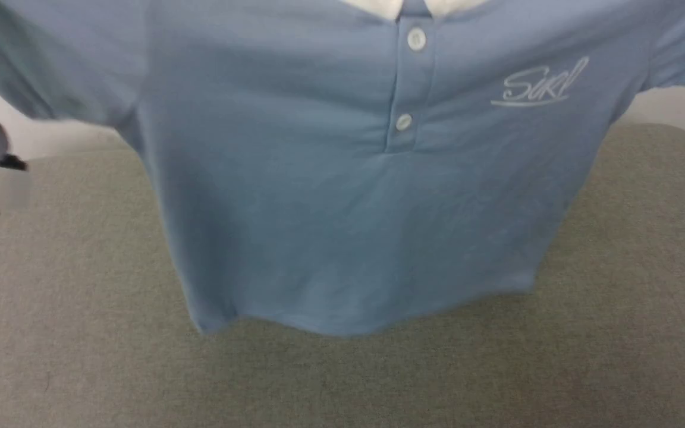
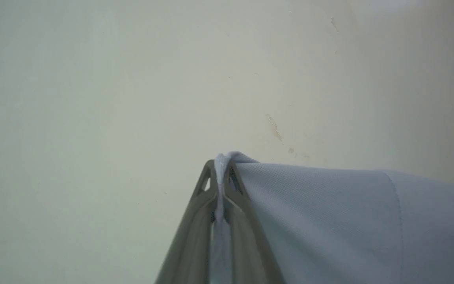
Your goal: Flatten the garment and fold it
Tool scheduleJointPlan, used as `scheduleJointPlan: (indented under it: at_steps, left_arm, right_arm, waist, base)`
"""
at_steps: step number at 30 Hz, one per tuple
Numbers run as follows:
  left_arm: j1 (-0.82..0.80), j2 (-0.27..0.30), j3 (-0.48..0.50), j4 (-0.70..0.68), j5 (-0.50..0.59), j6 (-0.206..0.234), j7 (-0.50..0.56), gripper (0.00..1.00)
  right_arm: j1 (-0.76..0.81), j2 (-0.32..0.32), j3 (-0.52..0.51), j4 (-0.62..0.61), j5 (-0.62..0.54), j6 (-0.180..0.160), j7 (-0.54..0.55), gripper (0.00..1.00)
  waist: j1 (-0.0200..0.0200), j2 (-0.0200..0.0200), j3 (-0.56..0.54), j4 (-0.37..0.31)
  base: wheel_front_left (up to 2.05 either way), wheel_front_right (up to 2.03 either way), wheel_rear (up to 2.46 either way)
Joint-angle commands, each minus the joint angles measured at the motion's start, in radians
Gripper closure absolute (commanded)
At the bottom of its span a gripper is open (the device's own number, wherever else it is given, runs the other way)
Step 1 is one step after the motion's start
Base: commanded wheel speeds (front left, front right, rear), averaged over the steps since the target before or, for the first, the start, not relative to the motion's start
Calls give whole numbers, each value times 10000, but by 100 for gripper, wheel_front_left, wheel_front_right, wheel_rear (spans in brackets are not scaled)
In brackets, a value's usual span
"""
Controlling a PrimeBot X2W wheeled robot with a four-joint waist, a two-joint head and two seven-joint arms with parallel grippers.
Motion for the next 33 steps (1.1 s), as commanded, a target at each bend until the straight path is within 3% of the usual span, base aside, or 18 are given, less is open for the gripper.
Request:
scheduleJointPlan:
  at_steps: [1, 6, 13, 18, 23, 33]
  left_arm:
    - [-200, 216, 309, -164, -23, 118, -61, 100]
    - [-731, 650, 618, -158, -330, -122, 466, 100]
    - [-2563, 288, -146, 1523, -624, -1537, 1416, 100]
    - [-4801, -885, -933, 3650, -234, -2487, 1663, 100]
    - [-7058, -2346, -1390, 5978, 150, -3137, 1279, 100]
    - [-10266, -3904, -1396, 9167, 778, -3645, -403, 100]
  right_arm:
    - [-353, 59, -40, -146, -34, -21, 114, 100]
    - [-1371, 191, 163, 21, 88, -21, 367, 100]
    - [-3433, 298, 1066, 1512, -167, -21, 196, 100]
    - [-5110, 650, 1600, 3142, -453, -21, -497, 100]
    - [-6681, 1253, 1787, 4916, -842, -21, -1376, 100]
    - [-8951, 2337, 1382, 7369, -1456, -21, -3170, 100]
  waist:
    - [2, 0, -45, -188]
    - [2, 0, 353, -331]
    - [2, 0, 1701, -446]
    - [2, 0, 2830, -447]
    - [2, 0, 3734, -415]
    - [2, 0, 4801, -353]
  base:
    - [0, 0, 0]
    - [0, 0, 0]
    - [0, 0, 0]
    - [0, 0, 0]
    - [0, 0, 0]
    - [0, 0, 0]
